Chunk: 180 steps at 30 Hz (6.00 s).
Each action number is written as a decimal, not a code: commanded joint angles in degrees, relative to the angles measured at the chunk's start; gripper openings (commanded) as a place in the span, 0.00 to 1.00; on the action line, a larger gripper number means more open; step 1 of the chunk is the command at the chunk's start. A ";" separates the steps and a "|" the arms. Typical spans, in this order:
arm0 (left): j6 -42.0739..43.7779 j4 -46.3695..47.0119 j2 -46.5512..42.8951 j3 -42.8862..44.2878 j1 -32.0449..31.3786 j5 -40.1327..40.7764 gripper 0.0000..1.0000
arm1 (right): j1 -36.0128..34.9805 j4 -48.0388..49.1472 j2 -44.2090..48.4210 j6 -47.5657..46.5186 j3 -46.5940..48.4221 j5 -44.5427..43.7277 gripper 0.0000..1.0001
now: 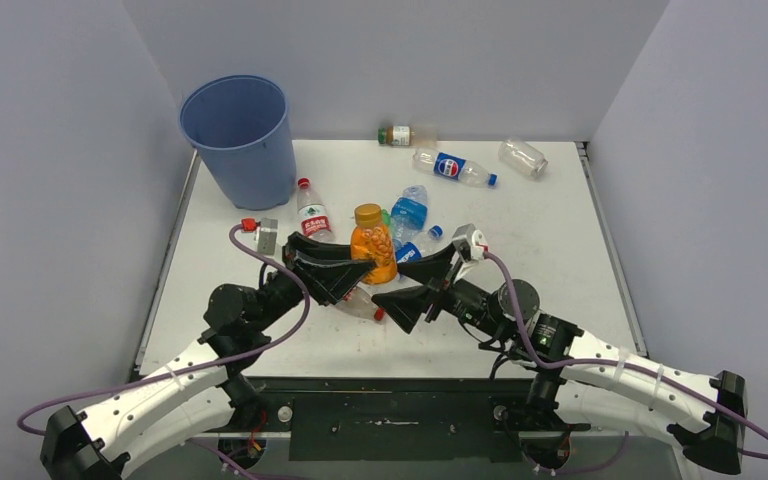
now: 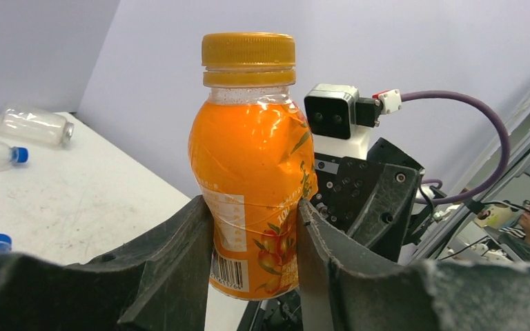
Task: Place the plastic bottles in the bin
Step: Pick up the plastic bottle at the center of the board, then place the plastic bottle in the trash bin, then pick up the plastic bottle at the center of the board.
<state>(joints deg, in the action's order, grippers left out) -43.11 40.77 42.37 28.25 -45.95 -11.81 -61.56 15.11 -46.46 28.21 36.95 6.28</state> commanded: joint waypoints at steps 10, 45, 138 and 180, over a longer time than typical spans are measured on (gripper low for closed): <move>-4.45 8.37 1.81 -0.30 0.25 -3.88 0.00 | -0.31 13.56 -2.35 1.26 2.21 -4.62 0.91; 10.03 -37.64 11.15 29.14 0.76 3.54 0.83 | -0.40 -5.35 1.45 -12.43 4.86 -11.15 0.28; 28.86 -18.10 48.19 58.53 40.46 30.43 0.84 | -0.57 -19.25 13.67 0.47 -10.25 -37.37 0.90; 14.80 -50.01 -0.41 13.94 23.99 21.55 0.96 | 27.35 12.93 -42.83 35.77 -2.91 -6.06 0.90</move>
<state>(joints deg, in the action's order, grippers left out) -30.68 -11.79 45.54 43.55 -19.49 5.85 -33.78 20.84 -86.59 59.70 30.46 0.84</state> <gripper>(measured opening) 0.962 0.896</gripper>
